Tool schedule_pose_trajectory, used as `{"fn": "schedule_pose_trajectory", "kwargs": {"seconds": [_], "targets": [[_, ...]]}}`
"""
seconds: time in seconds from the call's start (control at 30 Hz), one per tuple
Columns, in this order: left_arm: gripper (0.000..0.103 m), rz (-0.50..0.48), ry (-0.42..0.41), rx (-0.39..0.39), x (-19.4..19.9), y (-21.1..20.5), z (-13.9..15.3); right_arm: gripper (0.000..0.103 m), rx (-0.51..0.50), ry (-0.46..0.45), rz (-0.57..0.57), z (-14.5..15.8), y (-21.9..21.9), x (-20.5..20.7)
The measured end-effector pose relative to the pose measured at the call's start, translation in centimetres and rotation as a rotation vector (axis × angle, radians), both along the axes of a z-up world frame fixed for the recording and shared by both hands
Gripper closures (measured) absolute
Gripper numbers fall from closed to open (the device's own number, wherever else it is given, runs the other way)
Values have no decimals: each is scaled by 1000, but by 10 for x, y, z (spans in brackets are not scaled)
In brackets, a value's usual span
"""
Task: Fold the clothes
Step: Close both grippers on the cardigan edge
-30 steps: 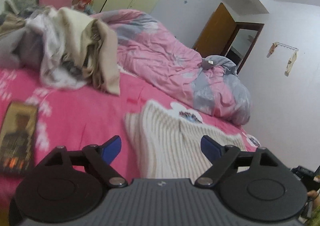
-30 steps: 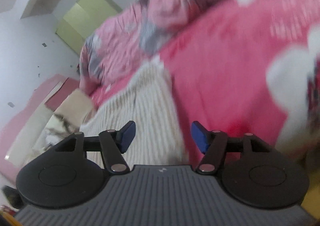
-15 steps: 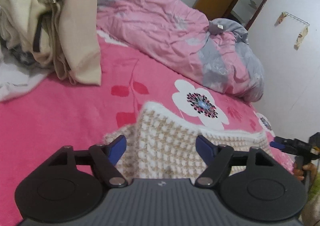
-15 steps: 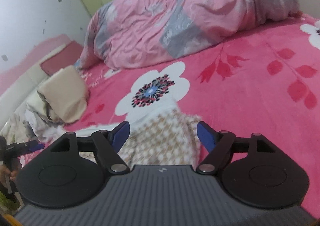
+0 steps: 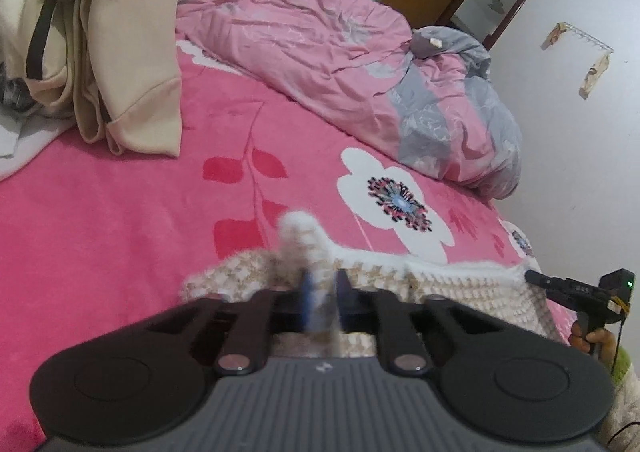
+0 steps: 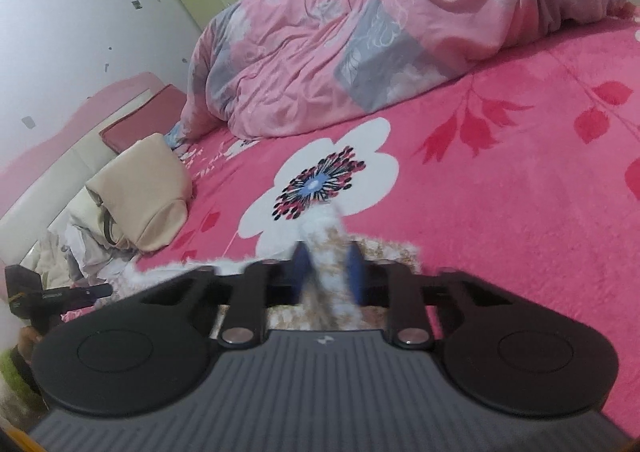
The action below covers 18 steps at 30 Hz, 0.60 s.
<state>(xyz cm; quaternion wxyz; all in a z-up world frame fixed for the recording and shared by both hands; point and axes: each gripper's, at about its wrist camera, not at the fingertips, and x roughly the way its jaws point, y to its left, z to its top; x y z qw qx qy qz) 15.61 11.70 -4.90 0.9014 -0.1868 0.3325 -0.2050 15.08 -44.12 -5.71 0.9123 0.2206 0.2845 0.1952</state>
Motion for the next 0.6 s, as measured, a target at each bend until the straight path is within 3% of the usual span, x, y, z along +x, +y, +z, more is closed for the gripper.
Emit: {"fn": "schedule_pose_trajectory", "kwargs": {"seconds": [0.13, 0.3, 0.4, 0.5, 0.6], "targets": [[96, 19, -8, 6, 0, -1, 1, 96, -39, -60, -9, 9, 8, -8], [96, 99, -99, -96, -28, 20, 21, 96, -20, -173, -8, 36, 11, -17], [96, 127, -110, -91, -38, 29, 26, 96, -8, -239, 17, 50, 17, -18], [96, 140, -69, -49, -33, 29, 15, 96, 4, -230, 29, 44, 21, -6], [96, 148, -54, -57, -28, 33, 8, 96, 24, -145, 16, 20, 19, 13]]}}
